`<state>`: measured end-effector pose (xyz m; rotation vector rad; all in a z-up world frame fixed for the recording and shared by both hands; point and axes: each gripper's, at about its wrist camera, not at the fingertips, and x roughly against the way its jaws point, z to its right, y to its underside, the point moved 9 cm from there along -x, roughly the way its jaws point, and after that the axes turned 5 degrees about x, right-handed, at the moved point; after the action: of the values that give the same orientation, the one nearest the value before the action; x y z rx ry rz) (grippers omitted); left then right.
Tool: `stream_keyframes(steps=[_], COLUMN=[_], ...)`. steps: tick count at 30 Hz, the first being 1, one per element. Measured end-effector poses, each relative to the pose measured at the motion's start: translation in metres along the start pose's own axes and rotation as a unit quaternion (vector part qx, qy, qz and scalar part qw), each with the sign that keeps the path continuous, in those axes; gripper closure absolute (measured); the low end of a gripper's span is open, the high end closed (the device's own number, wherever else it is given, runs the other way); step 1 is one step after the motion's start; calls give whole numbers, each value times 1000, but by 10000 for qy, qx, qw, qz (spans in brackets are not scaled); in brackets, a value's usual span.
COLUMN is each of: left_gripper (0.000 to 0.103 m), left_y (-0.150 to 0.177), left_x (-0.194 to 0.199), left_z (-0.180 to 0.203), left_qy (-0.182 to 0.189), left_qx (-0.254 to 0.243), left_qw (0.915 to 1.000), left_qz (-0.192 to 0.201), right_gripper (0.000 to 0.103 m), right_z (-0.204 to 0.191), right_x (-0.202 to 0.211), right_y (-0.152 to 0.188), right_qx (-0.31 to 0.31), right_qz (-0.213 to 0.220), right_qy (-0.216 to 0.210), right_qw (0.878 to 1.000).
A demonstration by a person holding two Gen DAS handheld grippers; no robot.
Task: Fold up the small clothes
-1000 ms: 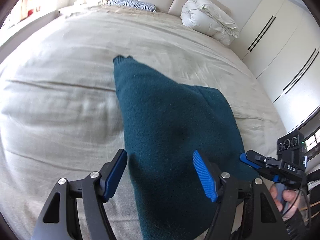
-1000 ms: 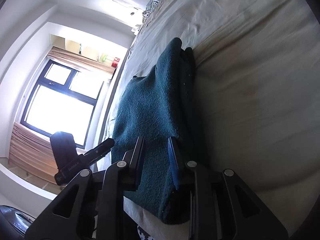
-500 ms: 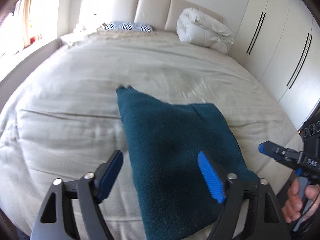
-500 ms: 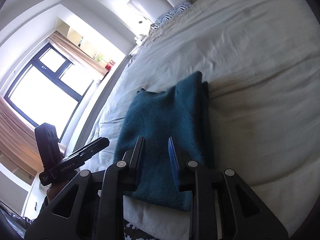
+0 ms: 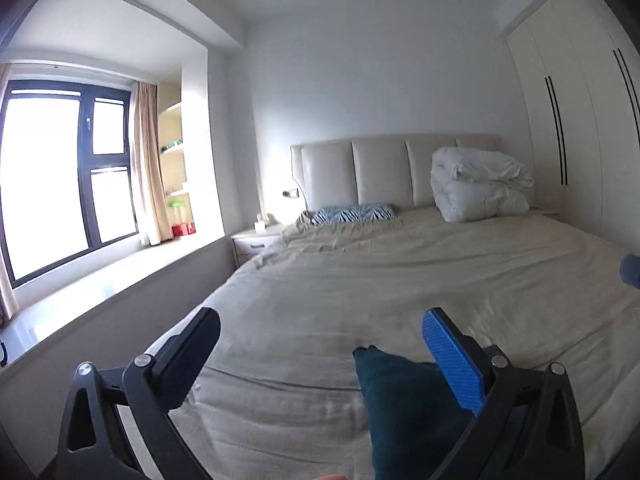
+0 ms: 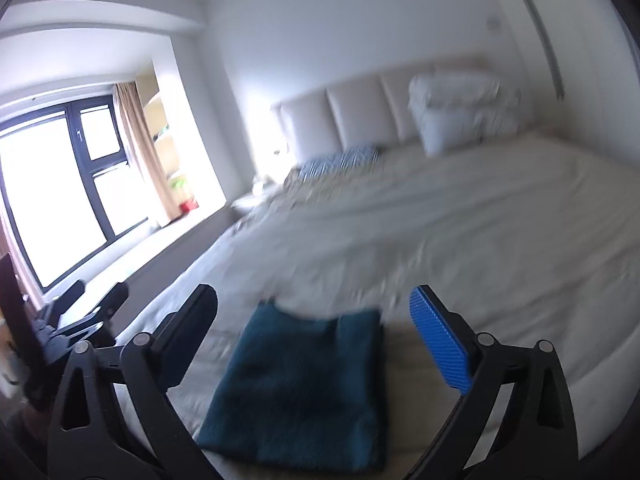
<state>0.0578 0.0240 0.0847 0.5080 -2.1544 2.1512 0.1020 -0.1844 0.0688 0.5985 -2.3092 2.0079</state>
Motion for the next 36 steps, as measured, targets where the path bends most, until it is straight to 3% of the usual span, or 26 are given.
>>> stream_keyframes(steps=[2,5,8,12,16,19,26,31,36], left_gripper=[0,0,0,0,0,0,0,0,0], left_y=[1,-6,-2,31,86,114,145,156,163], left_x=[-8,-10,-10,-24,-41,-42,-49,-50,-53], left_z=[-2,-6,1,12,18,21,20,22,22], left_qy=[-42,-162,31,104,330,255,299,269,273], left_qx=[-73,-47,-50,-43,291,130,297,259,289], left_qw=[9983,9980,9968,9898,9711,9652,9484,9449,9414], left_qz=[-584,-615,-793,-1423,-2348,-2601,-3142,-3253,-3350], right_gripper=[0,0,0,0,0,0,0,0,0], right_z=[-4,-12,-22,-24,-13,-4,10,14,11], right_x=[13,27,35,27,5,-13,-60,-73,-75], right_y=[-15,-31,-37,-21,20,50,118,144,147], right_qx=[173,454,608,467,59,29,104,-9,38], right_qz=[343,550,452,-107,-1121,-1648,-2619,-3010,-3108], right_qy=[224,432,297,190,235,460,827,913,900], right_qw=[9990,9965,9967,9987,9934,9852,9615,9493,9462])
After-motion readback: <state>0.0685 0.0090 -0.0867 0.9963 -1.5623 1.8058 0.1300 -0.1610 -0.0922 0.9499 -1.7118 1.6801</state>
